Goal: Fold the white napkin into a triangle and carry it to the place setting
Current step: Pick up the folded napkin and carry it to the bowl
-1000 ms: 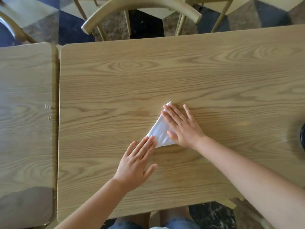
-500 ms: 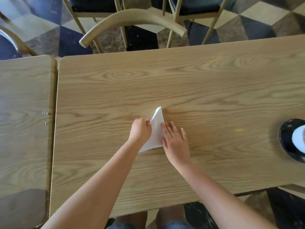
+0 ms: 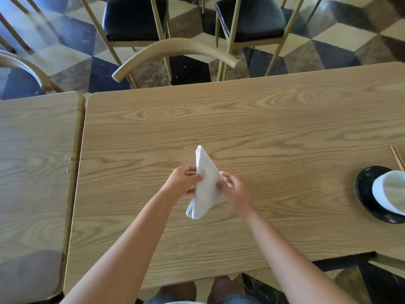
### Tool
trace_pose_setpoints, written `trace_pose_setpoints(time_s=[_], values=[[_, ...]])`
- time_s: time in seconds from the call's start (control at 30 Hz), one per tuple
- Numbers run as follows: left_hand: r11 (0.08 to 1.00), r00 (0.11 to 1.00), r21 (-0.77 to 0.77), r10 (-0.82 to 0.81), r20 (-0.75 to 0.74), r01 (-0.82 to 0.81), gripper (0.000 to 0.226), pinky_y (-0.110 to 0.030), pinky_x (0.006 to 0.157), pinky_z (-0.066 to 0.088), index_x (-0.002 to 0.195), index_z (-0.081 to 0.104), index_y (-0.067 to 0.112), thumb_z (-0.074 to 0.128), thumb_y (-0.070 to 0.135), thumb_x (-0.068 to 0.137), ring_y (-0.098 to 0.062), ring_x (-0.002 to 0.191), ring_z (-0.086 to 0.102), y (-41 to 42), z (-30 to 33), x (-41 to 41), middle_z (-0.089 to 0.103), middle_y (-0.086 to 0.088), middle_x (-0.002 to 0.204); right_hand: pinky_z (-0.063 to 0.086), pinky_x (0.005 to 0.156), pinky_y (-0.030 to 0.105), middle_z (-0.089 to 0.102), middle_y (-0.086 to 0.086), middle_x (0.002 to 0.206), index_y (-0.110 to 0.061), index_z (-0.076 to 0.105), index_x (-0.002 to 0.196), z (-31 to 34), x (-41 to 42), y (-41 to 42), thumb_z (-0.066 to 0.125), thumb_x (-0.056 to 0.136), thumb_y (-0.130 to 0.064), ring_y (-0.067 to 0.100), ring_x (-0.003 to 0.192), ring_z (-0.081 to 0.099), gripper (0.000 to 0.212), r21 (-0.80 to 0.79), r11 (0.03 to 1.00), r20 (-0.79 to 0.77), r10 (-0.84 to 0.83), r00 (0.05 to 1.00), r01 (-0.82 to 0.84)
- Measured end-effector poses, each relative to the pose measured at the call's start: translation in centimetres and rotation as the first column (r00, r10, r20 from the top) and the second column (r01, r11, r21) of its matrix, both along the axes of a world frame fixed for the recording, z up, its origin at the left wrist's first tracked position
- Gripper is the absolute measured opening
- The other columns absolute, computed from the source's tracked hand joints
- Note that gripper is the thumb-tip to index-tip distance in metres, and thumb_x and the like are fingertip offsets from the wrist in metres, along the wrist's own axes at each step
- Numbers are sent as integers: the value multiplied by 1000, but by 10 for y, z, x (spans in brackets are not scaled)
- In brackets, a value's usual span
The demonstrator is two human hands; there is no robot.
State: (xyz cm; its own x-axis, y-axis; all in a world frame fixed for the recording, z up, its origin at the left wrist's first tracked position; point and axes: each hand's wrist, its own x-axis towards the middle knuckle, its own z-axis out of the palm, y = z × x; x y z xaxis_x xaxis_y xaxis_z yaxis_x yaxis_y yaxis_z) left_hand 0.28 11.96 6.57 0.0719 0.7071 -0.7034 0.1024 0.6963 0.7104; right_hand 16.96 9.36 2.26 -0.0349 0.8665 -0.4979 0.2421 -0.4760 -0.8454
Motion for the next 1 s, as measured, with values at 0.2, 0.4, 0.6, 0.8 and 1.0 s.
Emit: trace_pose_setpoints(time_s=[0.2, 0.4, 0.6, 0.8, 1.0], values=[[993, 992, 63, -105, 69, 100, 36, -39, 85, 55, 117, 55, 21, 62, 9, 84, -17, 92, 66, -19, 10, 7, 66, -4, 99, 55, 63, 19, 63, 10, 90, 8, 59, 108, 21, 38, 4, 58, 89, -3, 14, 74, 60, 23, -153, 988, -172, 9, 985, -35], [980, 974, 105, -185, 130, 172, 41, -46, 90, 53, 119, 54, 28, 59, 3, 86, -24, 103, 64, -41, 15, 27, 62, -7, 100, 53, 52, 15, 61, 8, 87, 1, 59, 103, 40, 64, -13, 59, 88, -4, 14, 72, 59, 16, -154, 988, -151, -30, 988, 6], [977, 973, 135, -186, 139, 168, 44, -39, 80, 55, 122, 50, 19, 57, -1, 84, -20, 91, 65, -55, 23, 59, 61, -6, 95, 57, 56, 21, 62, 10, 86, 2, 59, 99, 61, 92, -38, 60, 86, 1, 16, 73, 60, 13, -101, 988, -171, -134, 976, 118], [981, 968, 116, -174, 179, 154, 37, -37, 74, 55, 112, 53, 18, 53, -8, 87, -19, 83, 63, -76, 27, 76, 57, -5, 88, 55, 53, 19, 61, 12, 87, 2, 59, 98, 68, 101, -75, 58, 87, 3, 16, 72, 60, 11, -79, 972, -150, -229, 962, 219], [967, 955, 147, -233, 182, 208, 32, -27, 63, 56, 108, 57, 18, 54, -6, 87, -17, 82, 63, -107, 36, 87, 57, -2, 85, 57, 57, 20, 63, 10, 82, 0, 61, 89, 79, 109, -119, 57, 87, 3, 17, 73, 61, 5, -61, 949, -147, -316, 937, 311]])
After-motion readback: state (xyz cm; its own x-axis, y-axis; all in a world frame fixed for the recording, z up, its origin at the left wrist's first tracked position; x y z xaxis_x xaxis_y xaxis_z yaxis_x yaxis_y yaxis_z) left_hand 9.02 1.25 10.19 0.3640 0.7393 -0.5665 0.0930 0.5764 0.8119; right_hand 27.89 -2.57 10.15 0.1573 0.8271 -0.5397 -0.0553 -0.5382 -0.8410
